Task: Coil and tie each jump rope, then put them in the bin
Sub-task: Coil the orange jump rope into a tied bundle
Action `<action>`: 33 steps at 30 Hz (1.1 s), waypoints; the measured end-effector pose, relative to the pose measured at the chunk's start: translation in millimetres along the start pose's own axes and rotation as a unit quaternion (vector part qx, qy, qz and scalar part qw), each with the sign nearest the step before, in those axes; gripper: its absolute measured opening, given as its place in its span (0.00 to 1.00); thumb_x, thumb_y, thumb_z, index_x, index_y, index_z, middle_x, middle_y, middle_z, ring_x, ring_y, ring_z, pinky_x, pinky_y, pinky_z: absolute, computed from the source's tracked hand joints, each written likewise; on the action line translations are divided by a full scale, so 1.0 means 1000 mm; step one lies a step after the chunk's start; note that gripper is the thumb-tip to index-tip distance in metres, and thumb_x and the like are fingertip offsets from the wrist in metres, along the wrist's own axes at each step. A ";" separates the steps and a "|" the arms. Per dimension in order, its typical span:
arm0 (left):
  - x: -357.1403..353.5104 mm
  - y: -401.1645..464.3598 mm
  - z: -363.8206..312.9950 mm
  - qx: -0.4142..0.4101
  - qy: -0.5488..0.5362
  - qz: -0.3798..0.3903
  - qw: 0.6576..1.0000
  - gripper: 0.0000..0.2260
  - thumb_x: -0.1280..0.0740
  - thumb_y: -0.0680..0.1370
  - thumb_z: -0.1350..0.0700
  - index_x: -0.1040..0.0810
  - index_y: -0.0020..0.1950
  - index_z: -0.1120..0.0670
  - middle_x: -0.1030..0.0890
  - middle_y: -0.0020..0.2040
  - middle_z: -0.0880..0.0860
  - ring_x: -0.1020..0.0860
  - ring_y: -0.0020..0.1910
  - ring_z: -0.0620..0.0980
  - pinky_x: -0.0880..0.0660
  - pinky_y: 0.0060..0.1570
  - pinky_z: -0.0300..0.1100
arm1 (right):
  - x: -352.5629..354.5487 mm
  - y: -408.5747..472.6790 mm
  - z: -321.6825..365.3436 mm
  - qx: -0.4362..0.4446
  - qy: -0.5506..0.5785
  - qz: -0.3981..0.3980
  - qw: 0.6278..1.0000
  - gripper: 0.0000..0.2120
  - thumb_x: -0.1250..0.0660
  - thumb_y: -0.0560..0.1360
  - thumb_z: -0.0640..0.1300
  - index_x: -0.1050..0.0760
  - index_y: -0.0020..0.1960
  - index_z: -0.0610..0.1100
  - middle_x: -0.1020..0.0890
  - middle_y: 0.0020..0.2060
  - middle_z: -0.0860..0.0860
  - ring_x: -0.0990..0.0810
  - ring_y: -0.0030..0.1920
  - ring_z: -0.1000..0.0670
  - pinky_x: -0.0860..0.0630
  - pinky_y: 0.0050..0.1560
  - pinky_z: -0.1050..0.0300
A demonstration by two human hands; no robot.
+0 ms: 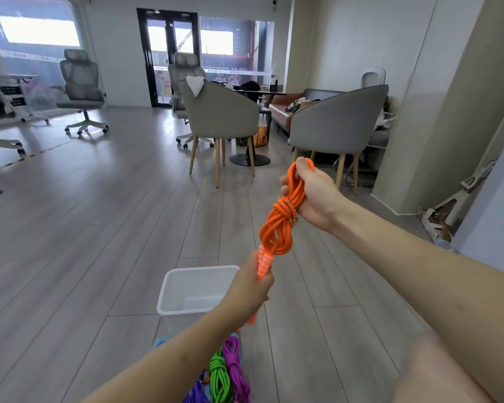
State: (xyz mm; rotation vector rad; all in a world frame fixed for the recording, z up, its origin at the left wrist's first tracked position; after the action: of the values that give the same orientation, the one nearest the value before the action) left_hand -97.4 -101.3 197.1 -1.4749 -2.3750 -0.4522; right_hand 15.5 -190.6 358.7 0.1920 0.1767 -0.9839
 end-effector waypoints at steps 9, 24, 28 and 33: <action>0.007 -0.010 -0.001 0.032 -0.020 0.026 0.999 0.07 0.38 0.81 0.52 0.32 0.58 0.43 0.27 0.40 0.55 0.27 0.35 0.53 0.24 0.33 0.46 | -0.011 -0.007 -0.008 0.023 -0.077 0.050 0.995 0.17 0.36 0.83 0.53 0.27 0.64 0.42 0.16 0.56 0.38 0.14 0.54 0.42 0.17 0.56 0.44; 0.018 -0.028 -0.033 0.073 -0.176 0.182 0.965 0.12 0.38 0.80 0.59 0.33 0.62 0.50 0.32 0.35 0.52 0.33 0.29 0.48 0.29 0.34 0.46 | -0.011 -0.035 -0.051 0.022 -0.243 0.200 0.949 0.09 0.31 0.81 0.40 0.28 0.58 0.42 0.18 0.47 0.44 0.16 0.48 0.47 0.18 0.54 0.48; 0.023 -0.028 -0.037 0.086 -0.154 0.215 0.961 0.09 0.39 0.78 0.59 0.32 0.57 0.51 0.32 0.34 0.51 0.34 0.29 0.48 0.31 0.34 0.45 | -0.010 -0.039 -0.038 0.070 -0.332 0.206 0.918 0.16 0.31 0.81 0.41 0.30 0.66 0.45 0.18 0.48 0.44 0.14 0.48 0.47 0.17 0.54 0.51; 0.029 -0.022 -0.043 0.060 -0.102 0.178 0.977 0.08 0.40 0.78 0.59 0.32 0.55 0.48 0.32 0.38 0.53 0.33 0.29 0.47 0.30 0.31 0.43 | -0.012 -0.032 -0.044 0.011 -0.206 0.154 0.966 0.17 0.30 0.80 0.40 0.29 0.67 0.45 0.16 0.57 0.39 0.14 0.54 0.40 0.19 0.61 0.40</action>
State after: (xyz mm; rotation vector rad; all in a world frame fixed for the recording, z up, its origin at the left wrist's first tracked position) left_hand -125.7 -105.5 246.2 -1.9148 -2.1653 -0.0712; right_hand -20.4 -187.8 315.8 0.0301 -0.2400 -0.6965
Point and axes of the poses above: each hand's wrist, its own y-axis towards the middle knuckle, its own x-axis out of the back of the hand, z = x × y, the point moved 4 cm from there along y, towards the middle knuckle
